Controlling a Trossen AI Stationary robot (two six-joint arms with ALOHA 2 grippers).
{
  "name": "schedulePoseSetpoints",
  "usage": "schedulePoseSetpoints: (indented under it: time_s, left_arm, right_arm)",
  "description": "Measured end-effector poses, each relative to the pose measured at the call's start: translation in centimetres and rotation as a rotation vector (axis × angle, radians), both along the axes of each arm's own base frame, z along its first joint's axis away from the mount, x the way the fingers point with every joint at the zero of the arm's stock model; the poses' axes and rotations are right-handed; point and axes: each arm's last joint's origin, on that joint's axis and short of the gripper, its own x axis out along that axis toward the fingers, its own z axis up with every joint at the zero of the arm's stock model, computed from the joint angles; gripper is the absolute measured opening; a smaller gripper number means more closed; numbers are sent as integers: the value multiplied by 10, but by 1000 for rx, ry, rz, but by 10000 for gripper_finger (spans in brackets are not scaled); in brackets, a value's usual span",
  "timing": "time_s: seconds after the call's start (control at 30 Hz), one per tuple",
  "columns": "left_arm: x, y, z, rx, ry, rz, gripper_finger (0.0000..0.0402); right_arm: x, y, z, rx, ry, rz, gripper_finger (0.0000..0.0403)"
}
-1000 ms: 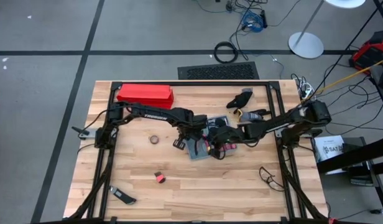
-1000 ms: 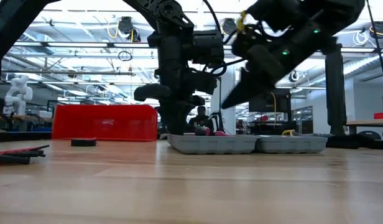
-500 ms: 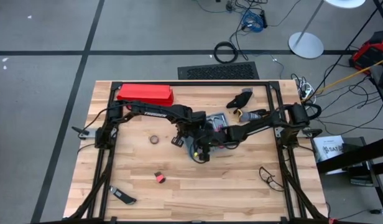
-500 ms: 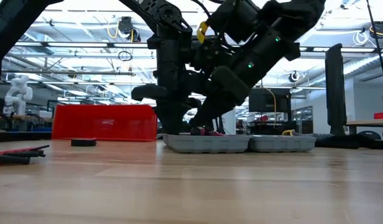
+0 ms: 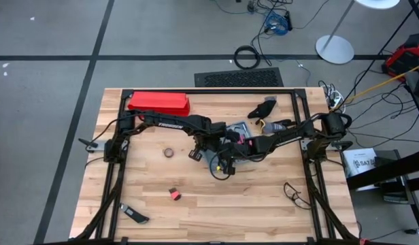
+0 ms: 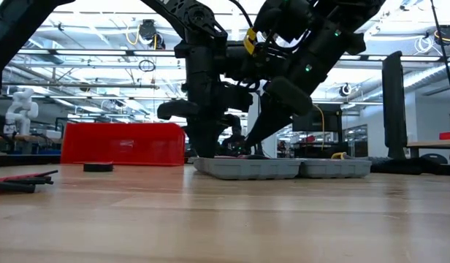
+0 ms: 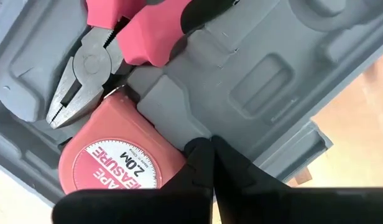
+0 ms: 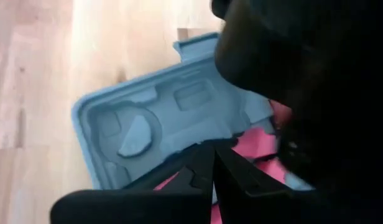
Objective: Prefit tool cases
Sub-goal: Put the orange pliers into the gray pre-fit tool case, then put the black electrical tape into the gray pre-fit tool case
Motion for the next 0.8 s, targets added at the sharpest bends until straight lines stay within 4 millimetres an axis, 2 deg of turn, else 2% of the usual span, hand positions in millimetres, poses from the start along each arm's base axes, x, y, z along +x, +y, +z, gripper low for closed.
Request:
schedulePoseSetpoints:
  time_s: [0.13, 0.23, 0.47, 0.57, 0.63, 0.8]
  left_arm:
    - [0, -1, 1, -1, -1, -2, 1]
    - [-3, -6, 12, 10, -15, -12, 1]
    - [-23, -17, 77, 81, -149, 1, 1]
    - [-36, -18, 108, 112, -226, 38, 1]
    - [-44, -19, 125, 130, -275, 65, 1]
    - [-54, -24, 138, 153, -296, 71, 1]
  right_arm:
    - [0, -3, 0, -19, 3, -3, 0]
    - [-1, -3, 2, -27, 4, -3, 0]
    - [-2, -4, 25, -47, -90, -1, 0]
    - [-2, -5, 14, -51, -33, 7, 0]
    - [-2, -7, -5, -45, 39, -3, 0]
    - [10, -13, -31, 42, 44, -16, 0]
